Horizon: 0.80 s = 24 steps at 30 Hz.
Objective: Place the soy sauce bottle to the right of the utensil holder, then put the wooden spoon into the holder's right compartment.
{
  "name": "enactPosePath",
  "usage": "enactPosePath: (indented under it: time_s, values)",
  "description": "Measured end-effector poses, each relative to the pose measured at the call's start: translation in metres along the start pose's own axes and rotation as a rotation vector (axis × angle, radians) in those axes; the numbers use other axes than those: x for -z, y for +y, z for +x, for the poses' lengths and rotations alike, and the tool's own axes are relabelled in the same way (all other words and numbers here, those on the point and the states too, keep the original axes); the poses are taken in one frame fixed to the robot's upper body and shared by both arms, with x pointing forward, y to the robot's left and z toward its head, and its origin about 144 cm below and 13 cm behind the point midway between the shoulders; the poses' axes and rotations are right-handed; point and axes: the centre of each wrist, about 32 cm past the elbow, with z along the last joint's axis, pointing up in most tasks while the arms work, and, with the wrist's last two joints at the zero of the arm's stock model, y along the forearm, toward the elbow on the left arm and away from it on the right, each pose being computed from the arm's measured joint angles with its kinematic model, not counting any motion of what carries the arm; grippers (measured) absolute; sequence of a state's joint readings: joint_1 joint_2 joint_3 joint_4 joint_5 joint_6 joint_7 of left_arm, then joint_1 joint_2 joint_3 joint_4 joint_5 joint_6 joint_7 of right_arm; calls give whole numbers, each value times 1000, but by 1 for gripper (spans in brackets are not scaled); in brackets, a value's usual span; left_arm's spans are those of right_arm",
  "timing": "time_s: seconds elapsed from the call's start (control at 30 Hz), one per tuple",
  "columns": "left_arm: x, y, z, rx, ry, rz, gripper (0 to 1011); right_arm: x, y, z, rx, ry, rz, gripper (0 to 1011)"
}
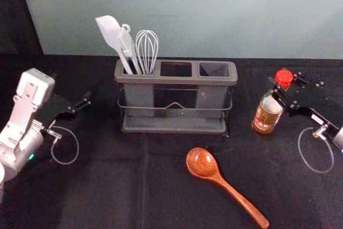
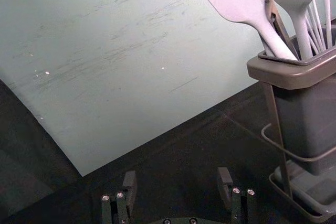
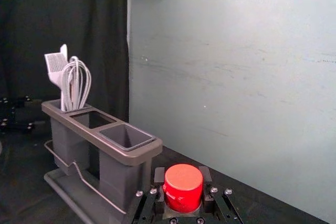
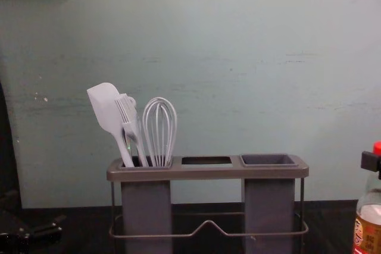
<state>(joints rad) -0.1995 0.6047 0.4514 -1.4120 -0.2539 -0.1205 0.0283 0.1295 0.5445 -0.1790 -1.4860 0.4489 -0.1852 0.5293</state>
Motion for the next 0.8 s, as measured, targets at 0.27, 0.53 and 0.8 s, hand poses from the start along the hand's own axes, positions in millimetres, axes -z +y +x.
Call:
enactPosePath:
  time_s: [0.27, 0.53, 0.8]
  values:
    - [0, 0, 0, 0, 0, 0, 1005, 6, 8, 4, 3, 18, 1, 383]
    - [0, 0, 0, 0, 0, 0, 1005, 8, 15, 6, -3, 25, 7, 383]
    - [0, 0, 0, 0, 0, 0, 1005, 9, 23, 7, -5, 26, 7, 383]
